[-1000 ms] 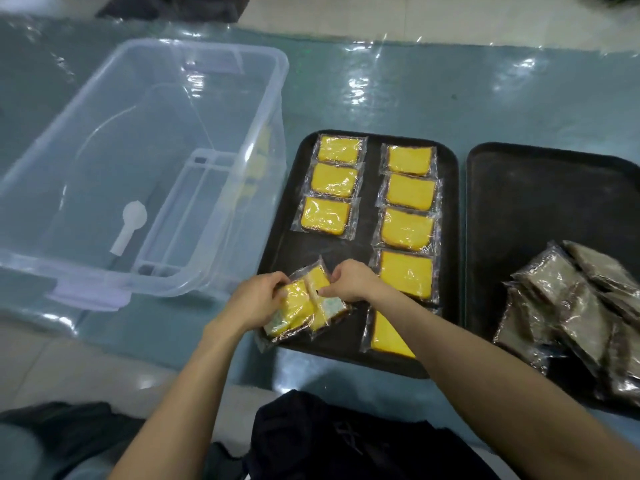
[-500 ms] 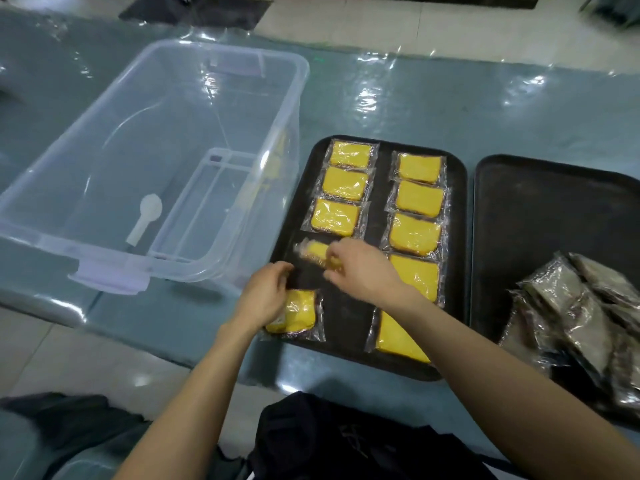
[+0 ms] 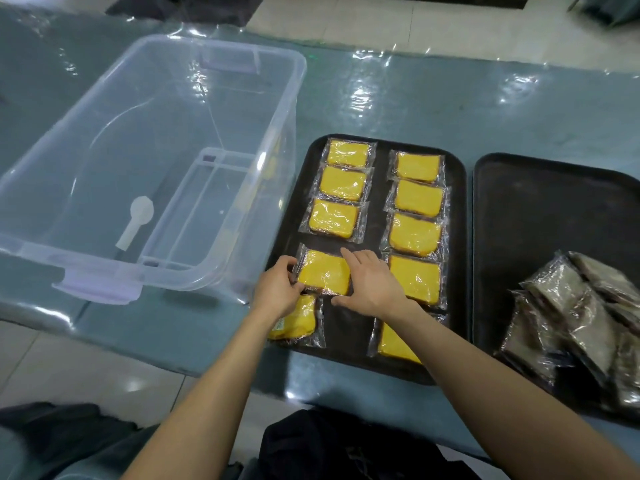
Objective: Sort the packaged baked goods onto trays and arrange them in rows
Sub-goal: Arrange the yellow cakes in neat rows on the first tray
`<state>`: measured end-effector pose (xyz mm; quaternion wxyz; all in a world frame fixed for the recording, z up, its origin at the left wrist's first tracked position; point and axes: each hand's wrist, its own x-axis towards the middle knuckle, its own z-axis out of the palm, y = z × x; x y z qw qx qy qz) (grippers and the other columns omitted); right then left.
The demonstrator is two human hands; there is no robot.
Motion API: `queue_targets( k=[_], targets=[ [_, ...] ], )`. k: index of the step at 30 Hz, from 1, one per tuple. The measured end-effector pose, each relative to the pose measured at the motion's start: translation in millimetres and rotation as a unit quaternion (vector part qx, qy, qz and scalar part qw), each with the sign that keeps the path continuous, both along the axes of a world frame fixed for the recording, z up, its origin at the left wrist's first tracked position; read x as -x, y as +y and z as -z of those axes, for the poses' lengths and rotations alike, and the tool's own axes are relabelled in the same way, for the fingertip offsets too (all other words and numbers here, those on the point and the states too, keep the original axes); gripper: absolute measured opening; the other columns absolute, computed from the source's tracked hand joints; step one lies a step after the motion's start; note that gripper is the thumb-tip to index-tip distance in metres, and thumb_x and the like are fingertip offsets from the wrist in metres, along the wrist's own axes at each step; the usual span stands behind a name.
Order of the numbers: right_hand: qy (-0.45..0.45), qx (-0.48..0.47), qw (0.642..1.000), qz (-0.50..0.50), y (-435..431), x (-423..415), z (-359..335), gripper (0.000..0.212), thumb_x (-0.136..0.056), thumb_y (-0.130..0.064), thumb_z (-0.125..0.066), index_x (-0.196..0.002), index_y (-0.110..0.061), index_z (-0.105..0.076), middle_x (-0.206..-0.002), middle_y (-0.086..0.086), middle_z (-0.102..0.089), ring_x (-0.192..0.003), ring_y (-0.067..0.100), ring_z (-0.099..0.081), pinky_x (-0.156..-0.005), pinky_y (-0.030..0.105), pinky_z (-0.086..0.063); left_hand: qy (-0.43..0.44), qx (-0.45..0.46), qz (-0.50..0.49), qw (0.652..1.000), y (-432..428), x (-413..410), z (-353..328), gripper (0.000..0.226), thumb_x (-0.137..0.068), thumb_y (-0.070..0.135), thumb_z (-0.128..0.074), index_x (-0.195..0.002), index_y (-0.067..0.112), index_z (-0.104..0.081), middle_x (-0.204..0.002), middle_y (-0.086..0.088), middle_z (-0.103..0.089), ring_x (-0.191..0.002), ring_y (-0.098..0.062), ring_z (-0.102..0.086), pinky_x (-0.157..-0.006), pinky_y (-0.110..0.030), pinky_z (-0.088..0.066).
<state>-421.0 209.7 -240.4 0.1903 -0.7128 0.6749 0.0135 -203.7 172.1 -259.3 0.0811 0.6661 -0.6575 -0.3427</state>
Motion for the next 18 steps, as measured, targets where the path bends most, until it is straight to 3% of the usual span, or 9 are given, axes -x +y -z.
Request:
queue_targets(
  k=[3,5,10,12,14,16,18],
  targets=[
    [0.02,-0.022,0.999,0.02,-6,1,1,0.127,-0.075,-0.078,-0.081,-0.169,-0.014,-0.025,-0.16,0.012,-0.046,-0.149,0.033,-0.04,-0.124,0.05,-0.038,0.1,-0.005,-0.06,0.993,-5,8,-3,0.051,-0.099,0.007,-0.075,-0.143,0.026,-0.057,-0.101,0.006,-0.066,-0.099,-0.014,-0.067,-0.093,-0.038,-0.057],
    [-0.013,-0.022,0.999,0.045,-8,6,-3,0.124,-0.073,-0.082,-0.079,-0.167,-0.016,-0.03,-0.155,0.01,-0.047,-0.146,0.033,-0.044,-0.12,0.049,-0.043,0.18,0.017,-0.077,0.981,-9,14,-10,0.053,-0.098,-0.003,-0.071,-0.141,0.028,-0.058,-0.104,0.001,-0.068,-0.099,-0.01,-0.068,-0.096,-0.035,-0.059],
    [-0.258,0.07,0.957,0.111,-20,21,-39,0.098,-0.09,-0.049,-0.085,-0.17,-0.033,-0.029,-0.159,-0.004,-0.053,-0.139,0.015,-0.054,-0.111,0.039,-0.05,0.297,0.051,0.025,0.953,-26,26,-33,0.063,-0.095,-0.01,-0.071,-0.136,0.038,-0.058,-0.102,-0.001,-0.073,-0.101,-0.013,-0.073,-0.102,-0.03,-0.057],
    [-0.271,0.049,0.955,0.111,-30,25,-55,0.076,-0.092,-0.04,-0.086,-0.159,-0.034,-0.051,-0.134,-0.006,-0.071,-0.125,0.014,-0.065,-0.106,0.039,-0.054,0.319,0.057,0.035,0.945,-32,31,-43,0.062,-0.097,-0.007,-0.072,-0.14,0.034,-0.057,-0.105,-0.003,-0.074,-0.102,-0.014,-0.074,-0.101,-0.026,-0.058],
    [-0.272,0.033,0.953,0.129,-38,33,-63,0.043,-0.092,-0.04,-0.086,-0.132,-0.03,-0.073,-0.112,-0.011,-0.075,-0.108,0.012,-0.07,-0.096,0.038,-0.058,0.339,0.042,0.014,0.94,-37,32,-46,0.057,-0.099,0.001,-0.076,-0.145,0.028,-0.057,-0.11,-0.003,-0.076,-0.104,-0.015,-0.075,-0.099,-0.027,-0.06],
    [-0.323,0.048,0.924,0.199,-39,42,-62,0.025,-0.092,-0.041,-0.086,-0.114,-0.03,-0.079,-0.109,-0.012,-0.076,-0.104,0.008,-0.07,-0.09,0.035,-0.058,0.333,-0.016,-0.009,0.943,-38,26,-40,0.056,-0.098,0.018,-0.082,-0.147,0.025,-0.056,-0.117,-0.003,-0.076,-0.11,-0.017,-0.075,-0.1,-0.035,-0.062],
    [-0.421,0.06,0.852,0.305,-36,46,-60,0.022,-0.093,-0.04,-0.086,-0.109,-0.027,-0.079,-0.111,-0.008,-0.078,-0.104,0.011,-0.071,-0.087,0.036,-0.059,0.325,-0.106,-0.028,0.939,-34,21,-32,0.055,-0.097,0.03,-0.084,-0.143,0.021,-0.057,-0.116,-0.004,-0.076,-0.113,-0.022,-0.077,-0.1,-0.046,-0.063]
  ],
)
